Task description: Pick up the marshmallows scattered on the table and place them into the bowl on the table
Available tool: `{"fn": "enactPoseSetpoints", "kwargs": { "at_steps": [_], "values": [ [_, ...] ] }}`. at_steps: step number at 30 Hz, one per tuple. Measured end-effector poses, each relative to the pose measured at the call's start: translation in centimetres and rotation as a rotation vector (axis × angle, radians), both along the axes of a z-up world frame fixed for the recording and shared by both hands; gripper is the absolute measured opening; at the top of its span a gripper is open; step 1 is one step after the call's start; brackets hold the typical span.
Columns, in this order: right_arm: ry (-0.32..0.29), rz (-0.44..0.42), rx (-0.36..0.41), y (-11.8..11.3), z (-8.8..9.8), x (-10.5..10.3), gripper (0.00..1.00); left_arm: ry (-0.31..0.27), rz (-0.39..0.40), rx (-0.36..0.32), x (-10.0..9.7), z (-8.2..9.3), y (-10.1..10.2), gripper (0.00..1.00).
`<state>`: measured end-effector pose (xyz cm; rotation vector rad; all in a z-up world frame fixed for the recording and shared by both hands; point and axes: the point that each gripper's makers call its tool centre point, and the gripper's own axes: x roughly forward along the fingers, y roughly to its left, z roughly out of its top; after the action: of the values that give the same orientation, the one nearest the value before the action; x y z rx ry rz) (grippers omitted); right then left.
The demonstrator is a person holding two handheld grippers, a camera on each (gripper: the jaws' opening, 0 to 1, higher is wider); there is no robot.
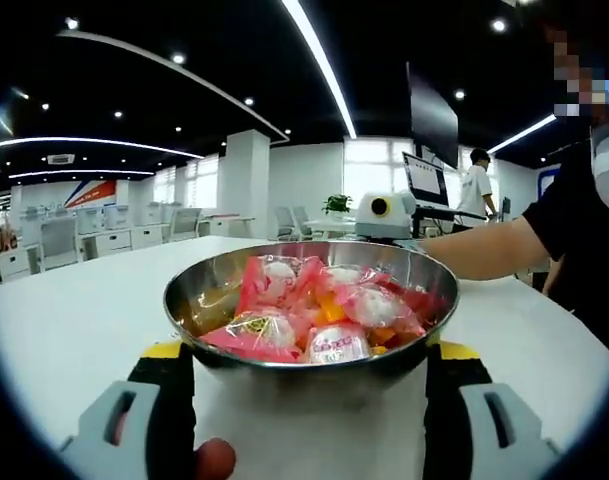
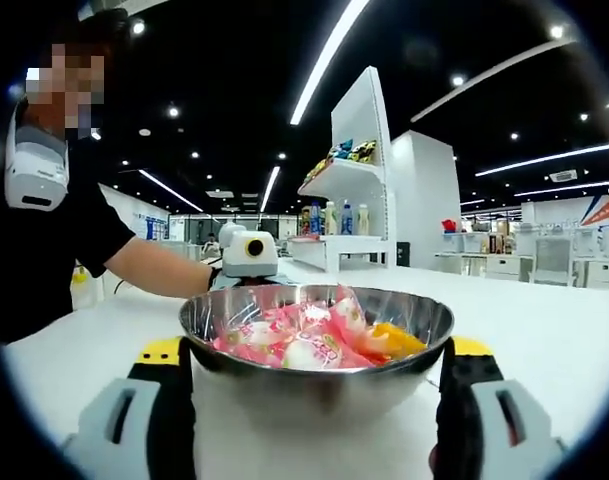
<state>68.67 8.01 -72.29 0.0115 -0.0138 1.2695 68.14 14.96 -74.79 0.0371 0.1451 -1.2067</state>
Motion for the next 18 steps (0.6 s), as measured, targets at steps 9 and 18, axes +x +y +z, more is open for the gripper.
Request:
{"fn": "enactPoseSetpoints", "kwargs": {
  "at_steps": [9,18],
  "values": [
    [0.000,-0.018,-0.047,-0.1,-1.0,-0.8,0.95,0.036,-0.010,-0.012,-1.0,-0.4,-0.1,0.93],
    [0.016,-0.030,-0.143,-1.3,-1.7,-2.2,0.88,0.045,0.048,0.059,-1.5,-0.8,0.5,0.92]
  ]
}}
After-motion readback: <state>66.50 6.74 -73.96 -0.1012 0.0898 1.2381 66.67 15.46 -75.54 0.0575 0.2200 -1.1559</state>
